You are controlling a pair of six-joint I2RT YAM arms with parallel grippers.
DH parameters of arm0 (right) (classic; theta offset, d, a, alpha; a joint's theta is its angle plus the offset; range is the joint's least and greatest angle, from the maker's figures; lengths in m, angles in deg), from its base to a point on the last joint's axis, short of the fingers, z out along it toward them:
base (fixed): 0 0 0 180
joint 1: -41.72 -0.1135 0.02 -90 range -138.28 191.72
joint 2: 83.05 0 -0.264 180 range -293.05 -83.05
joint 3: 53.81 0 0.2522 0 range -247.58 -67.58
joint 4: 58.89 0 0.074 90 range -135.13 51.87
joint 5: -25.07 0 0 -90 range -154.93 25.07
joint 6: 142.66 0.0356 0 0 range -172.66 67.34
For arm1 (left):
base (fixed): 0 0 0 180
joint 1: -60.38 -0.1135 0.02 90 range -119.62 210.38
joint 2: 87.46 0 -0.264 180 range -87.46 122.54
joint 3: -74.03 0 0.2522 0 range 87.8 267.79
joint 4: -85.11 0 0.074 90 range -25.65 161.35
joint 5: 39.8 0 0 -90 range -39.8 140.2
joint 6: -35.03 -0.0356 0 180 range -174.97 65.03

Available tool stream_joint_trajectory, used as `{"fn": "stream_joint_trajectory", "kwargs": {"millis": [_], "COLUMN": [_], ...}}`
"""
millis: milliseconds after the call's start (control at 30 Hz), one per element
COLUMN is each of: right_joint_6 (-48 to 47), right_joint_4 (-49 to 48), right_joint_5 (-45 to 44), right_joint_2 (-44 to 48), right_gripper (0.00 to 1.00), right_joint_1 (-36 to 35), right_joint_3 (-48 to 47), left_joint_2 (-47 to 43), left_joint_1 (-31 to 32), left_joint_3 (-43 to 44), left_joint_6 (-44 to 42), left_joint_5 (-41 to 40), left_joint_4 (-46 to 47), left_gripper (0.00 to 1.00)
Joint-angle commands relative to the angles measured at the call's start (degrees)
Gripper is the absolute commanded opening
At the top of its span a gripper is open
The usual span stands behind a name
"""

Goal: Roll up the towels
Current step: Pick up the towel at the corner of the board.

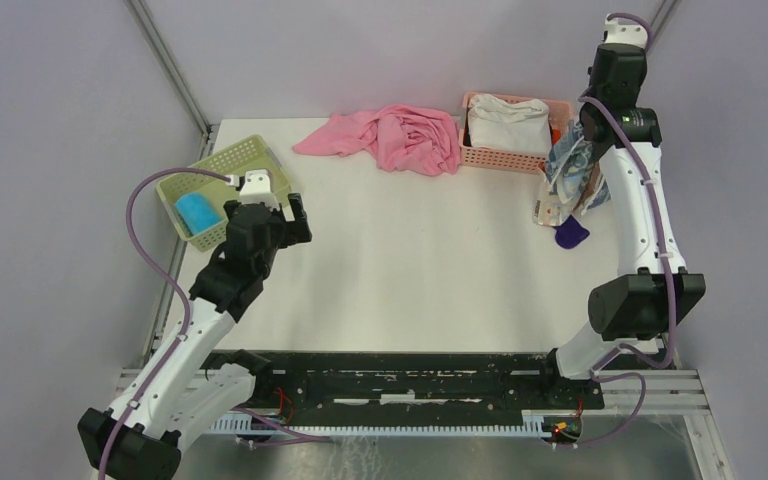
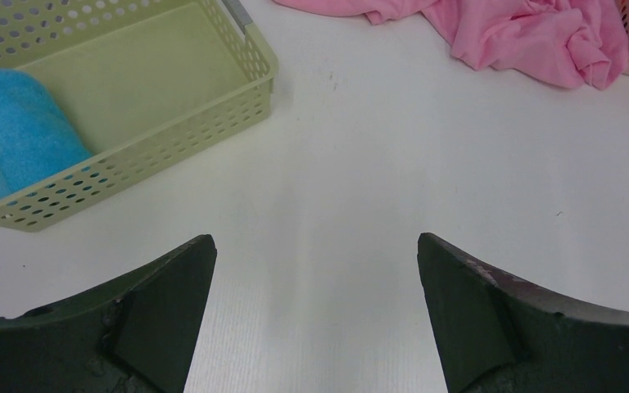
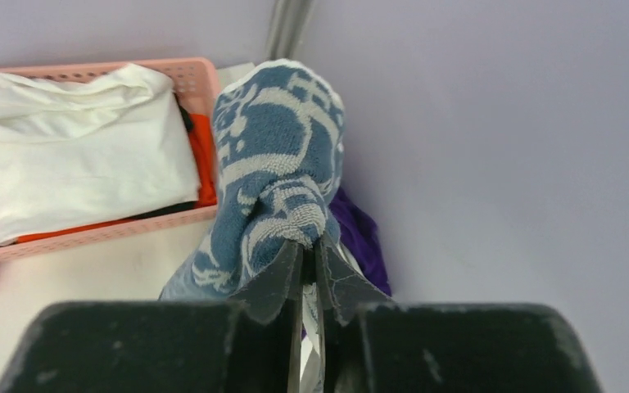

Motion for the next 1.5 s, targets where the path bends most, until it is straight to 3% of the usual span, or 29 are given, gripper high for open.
{"fn": "stream_joint_trajectory", "kwargs": {"millis": [0, 167, 200, 267, 300, 533, 767, 1000, 1233, 1467], "right_joint_6": [-0.4, 5.3, 6.0, 6.7, 7.2, 12.4, 10.9, 10.0, 21.6, 29.7], "right_joint_4": [-2.9, -0.5, -0.4, -0.3, -0.1, 4.2, -3.0, -5.3, -9.7, -9.3], "right_joint_5": [-7.8, -8.5, -7.8, -7.2, -7.4, -0.5, 10.2, 16.3, 12.7, 3.4], "right_joint_2": [-1.2, -3.4, -3.5, -4.1, -4.6, -6.3, -0.4, -4.1, -6.4, -14.3], "right_gripper": [0.17, 0.25, 0.30, 0.49, 0.53, 0.56, 0.64, 0.68, 0.69, 0.64], "right_joint_1": [0.3, 3.5, 3.8, 4.3, 4.8, 9.7, 9.7, 7.1, 5.7, 5.1], "right_joint_3": [2.9, 9.6, 10.8, 12.7, 13.6, 15.7, 25.5, 22.2, 22.0, 16.0], "left_joint_2": [-0.2, -0.3, -0.3, -0.2, -0.3, -0.3, -0.4, 0.0, 0.4, 0.4], "left_joint_1": [-0.4, -0.5, -0.4, -0.5, -0.6, -0.6, -0.5, -0.5, -0.5, -0.7], "left_joint_3": [0.1, 0.0, 0.0, -0.1, -0.1, -0.2, -0.2, -0.3, -0.2, -0.3], "left_joint_6": [-1.8, -1.7, -1.8, -1.7, -1.8, -1.8, -1.7, -1.7, -1.7, -1.7], "left_joint_5": [0.9, 1.0, 1.0, 1.3, 1.4, 1.7, 2.6, 2.5, 2.4, 2.0], "left_joint_4": [3.6, 3.6, 3.6, 3.7, 3.7, 3.8, 3.8, 3.9, 3.8, 3.9], "left_gripper": [0.99, 0.99, 0.99, 0.99, 0.99, 0.99, 0.99, 0.99, 0.99, 0.99]}}
